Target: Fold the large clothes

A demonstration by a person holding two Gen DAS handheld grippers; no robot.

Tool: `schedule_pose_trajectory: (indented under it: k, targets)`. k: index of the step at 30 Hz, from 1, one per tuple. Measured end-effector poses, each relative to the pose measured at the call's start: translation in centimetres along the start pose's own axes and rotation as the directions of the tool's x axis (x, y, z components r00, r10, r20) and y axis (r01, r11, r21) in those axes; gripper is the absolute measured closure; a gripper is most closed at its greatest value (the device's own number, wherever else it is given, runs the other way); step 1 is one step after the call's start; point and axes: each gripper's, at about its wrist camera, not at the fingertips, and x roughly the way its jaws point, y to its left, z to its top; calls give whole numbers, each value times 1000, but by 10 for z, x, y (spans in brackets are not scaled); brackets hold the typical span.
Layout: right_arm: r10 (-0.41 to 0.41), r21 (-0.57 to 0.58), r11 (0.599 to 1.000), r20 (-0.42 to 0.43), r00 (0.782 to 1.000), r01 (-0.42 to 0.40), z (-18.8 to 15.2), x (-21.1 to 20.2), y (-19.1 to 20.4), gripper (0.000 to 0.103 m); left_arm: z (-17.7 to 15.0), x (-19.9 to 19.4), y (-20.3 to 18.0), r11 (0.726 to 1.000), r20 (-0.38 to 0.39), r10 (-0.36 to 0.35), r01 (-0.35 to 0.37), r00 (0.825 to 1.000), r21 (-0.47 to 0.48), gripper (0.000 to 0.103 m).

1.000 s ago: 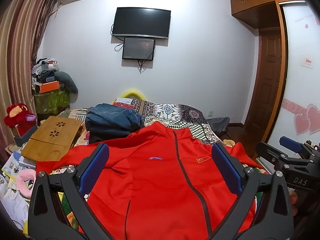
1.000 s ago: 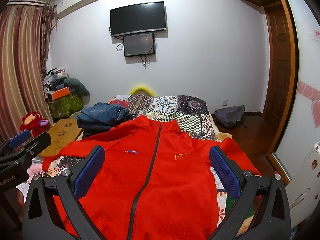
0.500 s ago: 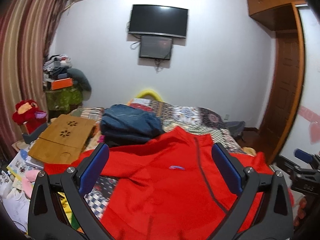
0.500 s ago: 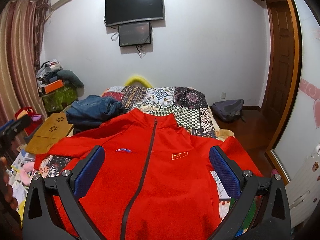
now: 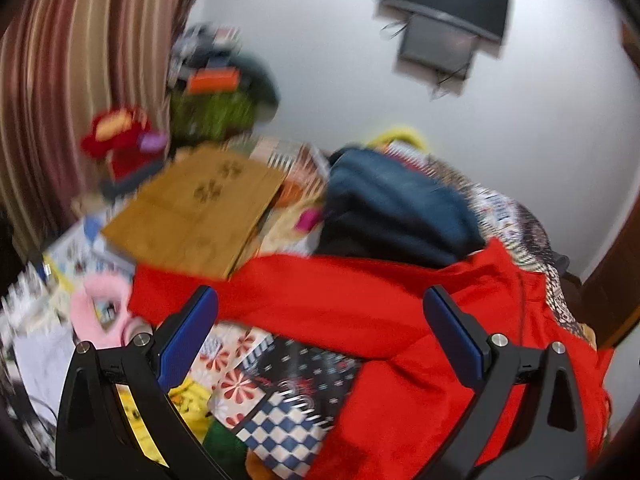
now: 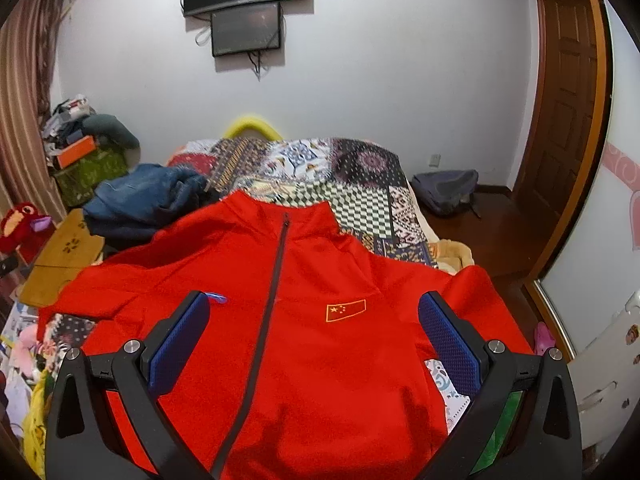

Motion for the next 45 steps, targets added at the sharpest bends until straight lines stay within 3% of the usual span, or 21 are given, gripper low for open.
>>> schedule_pose_trajectory:
  k: [3, 7, 8, 10, 16, 19, 20, 22, 24, 25, 28, 30, 36, 40, 45]
  targets:
    - [-7, 10, 1000, -41, 999, 7, -3, 13, -1, 0, -6, 36, 36, 992, -123, -54, 39, 991, -119, 0]
    - [-5, 17, 1000, -93, 996, 6, -2, 28, 0, 0, -22, 83, 81, 945, -240, -169, 88, 956, -315, 4]
    - [-6, 16, 1000, -109, 994, 8, -3, 32, 1, 0, -26, 93, 92, 926, -253, -203, 102, 946, -363, 10]
    - [-11, 11, 1000, -127, 992, 13, -2, 39, 3, 0, -36, 111, 110, 888, -275, -263, 121, 925, -444, 11]
    - [-31, -19, 999, -161, 987, 28, -1, 54, 10, 0, -49, 149, 141, 778, -268, -371, 140, 889, -612, 16]
    - [-40, -32, 999, -167, 985, 35, 0, 60, 14, 0, -45, 169, 149, 734, -255, -404, 144, 879, -664, 26]
    - [-42, -35, 999, -169, 985, 36, 1, 61, 15, 0, -43, 172, 151, 734, -249, -401, 146, 882, -664, 27]
    - [-42, -36, 999, -175, 984, 36, 2, 64, 15, 0, -34, 174, 150, 761, -243, -364, 137, 899, -634, 31]
    - [-44, -37, 999, -177, 983, 38, 2, 65, 15, 0, -24, 176, 148, 809, -256, -302, 104, 918, -578, 46]
    - [-45, -38, 999, -178, 983, 39, 2, 65, 15, 0, -22, 178, 146, 827, -262, -279, 92, 924, -555, 50]
    - [-46, -38, 998, -177, 983, 40, 3, 65, 16, 0, -13, 184, 139, 889, -293, -170, 18, 941, -458, 74]
    - [-45, -39, 998, -171, 984, 39, 4, 64, 15, 0, -9, 183, 133, 914, -296, -115, -16, 948, -406, 89]
    - [-38, -26, 999, -153, 988, 34, 7, 58, 9, 0, 14, 152, 100, 965, -207, -13, -41, 978, -259, 95]
    - [-36, -18, 999, -138, 990, 34, 6, 52, 6, 0, 40, 120, 57, 992, -90, -21, 9, 996, -129, 97]
    - [-34, -13, 999, -125, 992, 33, 5, 48, -2, 0, 66, 75, -16, 994, 23, -105, 105, 994, 30, 98]
